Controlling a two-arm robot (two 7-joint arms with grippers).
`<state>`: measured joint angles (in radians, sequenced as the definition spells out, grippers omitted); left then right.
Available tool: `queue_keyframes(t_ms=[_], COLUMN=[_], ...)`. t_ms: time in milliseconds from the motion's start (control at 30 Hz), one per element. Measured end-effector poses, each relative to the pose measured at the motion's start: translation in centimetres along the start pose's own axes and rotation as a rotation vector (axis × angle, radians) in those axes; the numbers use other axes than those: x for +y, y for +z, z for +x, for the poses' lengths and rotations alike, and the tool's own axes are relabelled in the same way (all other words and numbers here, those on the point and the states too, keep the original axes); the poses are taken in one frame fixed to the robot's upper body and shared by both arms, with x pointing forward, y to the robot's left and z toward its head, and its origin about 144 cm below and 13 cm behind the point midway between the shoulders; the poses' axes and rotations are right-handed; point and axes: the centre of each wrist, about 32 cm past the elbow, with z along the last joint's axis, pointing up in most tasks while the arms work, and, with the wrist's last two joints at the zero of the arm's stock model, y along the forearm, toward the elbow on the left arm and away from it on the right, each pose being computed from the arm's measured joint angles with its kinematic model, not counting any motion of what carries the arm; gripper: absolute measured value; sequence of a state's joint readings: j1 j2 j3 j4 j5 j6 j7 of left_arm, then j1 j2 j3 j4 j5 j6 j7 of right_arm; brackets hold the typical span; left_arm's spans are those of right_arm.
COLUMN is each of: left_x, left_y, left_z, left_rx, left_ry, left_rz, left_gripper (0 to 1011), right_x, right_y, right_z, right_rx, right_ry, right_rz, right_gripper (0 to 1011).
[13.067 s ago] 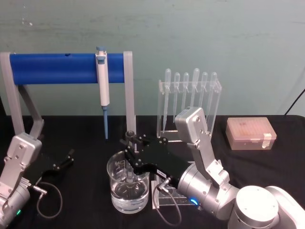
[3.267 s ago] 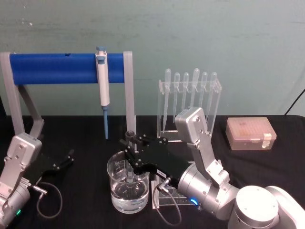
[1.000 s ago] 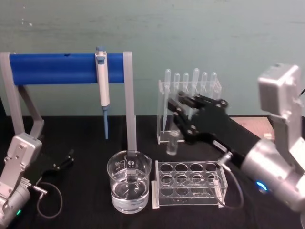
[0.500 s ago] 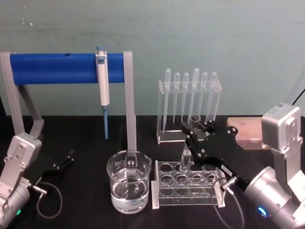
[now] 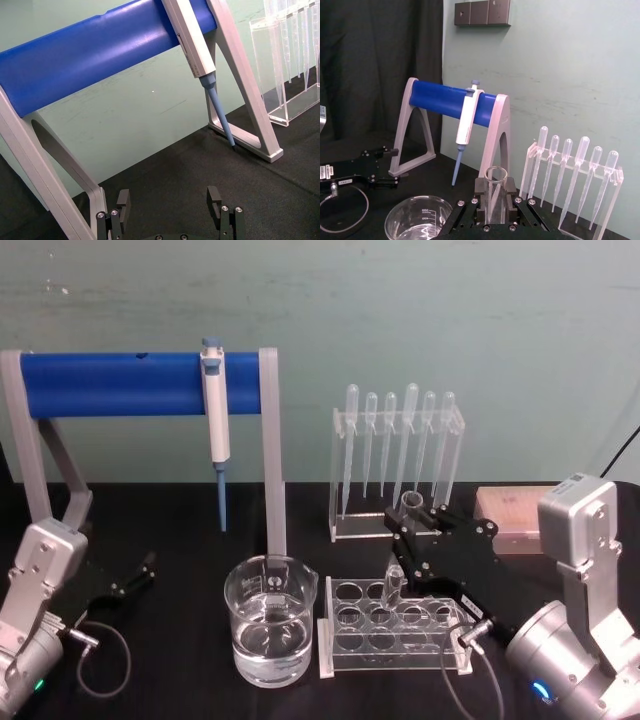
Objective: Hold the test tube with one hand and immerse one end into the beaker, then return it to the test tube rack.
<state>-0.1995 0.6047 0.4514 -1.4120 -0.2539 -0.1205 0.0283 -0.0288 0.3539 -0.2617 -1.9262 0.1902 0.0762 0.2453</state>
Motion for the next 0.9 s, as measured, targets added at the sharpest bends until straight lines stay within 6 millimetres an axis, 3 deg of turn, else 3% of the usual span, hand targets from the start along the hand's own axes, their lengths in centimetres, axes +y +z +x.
queue_keyframes(t_ms=[900], left_x=[0.0], left_y=[0.0], left_z=[0.0], left_rx=[0.000], left_ry=[0.000], left_rz=[0.000], left_gripper=[1000], right_x=[0.8], right_y=[-2.6], right_z=[-0.6], right_rx=[0.044], right_ry=[-0.006], right_rz=[-0.042], right_gripper=[225])
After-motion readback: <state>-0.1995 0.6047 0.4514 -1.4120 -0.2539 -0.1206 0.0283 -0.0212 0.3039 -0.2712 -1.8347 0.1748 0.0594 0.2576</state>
